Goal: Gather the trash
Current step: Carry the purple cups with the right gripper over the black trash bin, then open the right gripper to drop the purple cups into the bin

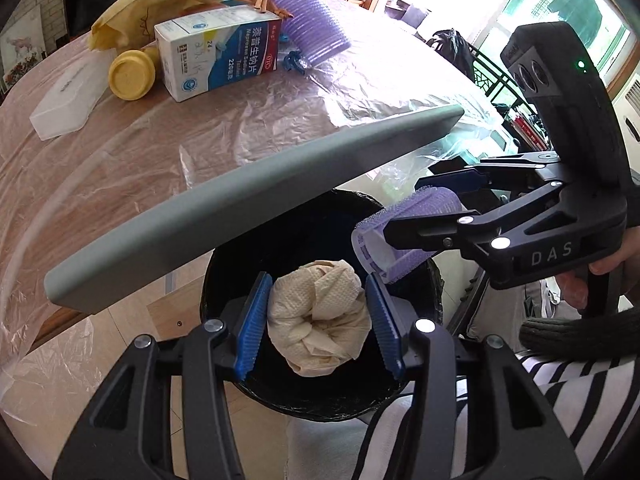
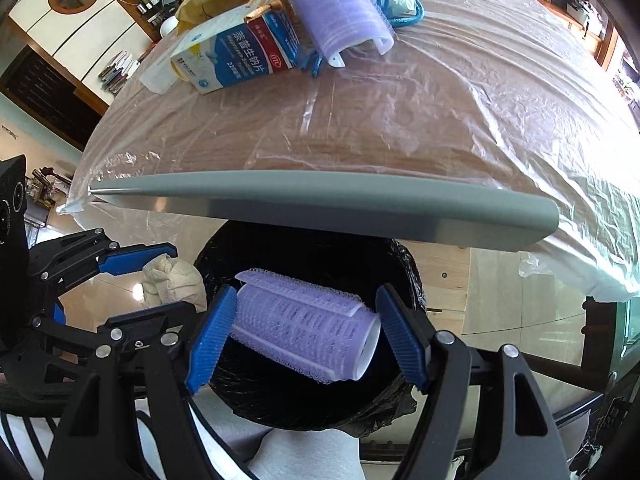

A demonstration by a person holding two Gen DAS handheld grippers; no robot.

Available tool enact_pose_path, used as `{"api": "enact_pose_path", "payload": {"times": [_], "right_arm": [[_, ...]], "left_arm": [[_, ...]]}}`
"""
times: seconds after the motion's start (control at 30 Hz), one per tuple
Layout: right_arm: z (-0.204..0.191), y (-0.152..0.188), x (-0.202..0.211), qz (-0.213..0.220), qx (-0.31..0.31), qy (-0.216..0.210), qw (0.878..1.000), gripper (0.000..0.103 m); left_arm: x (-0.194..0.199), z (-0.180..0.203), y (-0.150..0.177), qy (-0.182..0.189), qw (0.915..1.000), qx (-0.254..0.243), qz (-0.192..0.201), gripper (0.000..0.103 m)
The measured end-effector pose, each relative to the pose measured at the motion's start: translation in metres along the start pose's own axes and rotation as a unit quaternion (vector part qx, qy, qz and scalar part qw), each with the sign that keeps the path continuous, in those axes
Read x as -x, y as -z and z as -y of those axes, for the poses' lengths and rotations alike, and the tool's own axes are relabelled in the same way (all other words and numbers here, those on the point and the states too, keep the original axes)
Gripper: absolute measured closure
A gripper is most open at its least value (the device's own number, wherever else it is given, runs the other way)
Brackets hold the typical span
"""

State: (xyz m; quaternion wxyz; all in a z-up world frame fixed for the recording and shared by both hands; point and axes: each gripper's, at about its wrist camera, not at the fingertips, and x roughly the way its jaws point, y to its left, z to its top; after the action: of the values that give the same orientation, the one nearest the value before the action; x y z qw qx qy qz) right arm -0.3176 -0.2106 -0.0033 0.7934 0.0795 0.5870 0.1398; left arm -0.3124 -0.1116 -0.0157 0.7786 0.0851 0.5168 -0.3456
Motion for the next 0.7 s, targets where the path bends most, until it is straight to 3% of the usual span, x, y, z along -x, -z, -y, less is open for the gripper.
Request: {"api": "enact_pose_path", "payload": {"times": [0.7], "right_arm": [[-0.011, 0.006, -0.026, -0.007, 0.021, 0.039, 0.999, 0.032]], "left_arm": [[-0.020, 0.007, 0.002, -0.011, 0.9997, -0.011, -0.017, 0.053]]}}
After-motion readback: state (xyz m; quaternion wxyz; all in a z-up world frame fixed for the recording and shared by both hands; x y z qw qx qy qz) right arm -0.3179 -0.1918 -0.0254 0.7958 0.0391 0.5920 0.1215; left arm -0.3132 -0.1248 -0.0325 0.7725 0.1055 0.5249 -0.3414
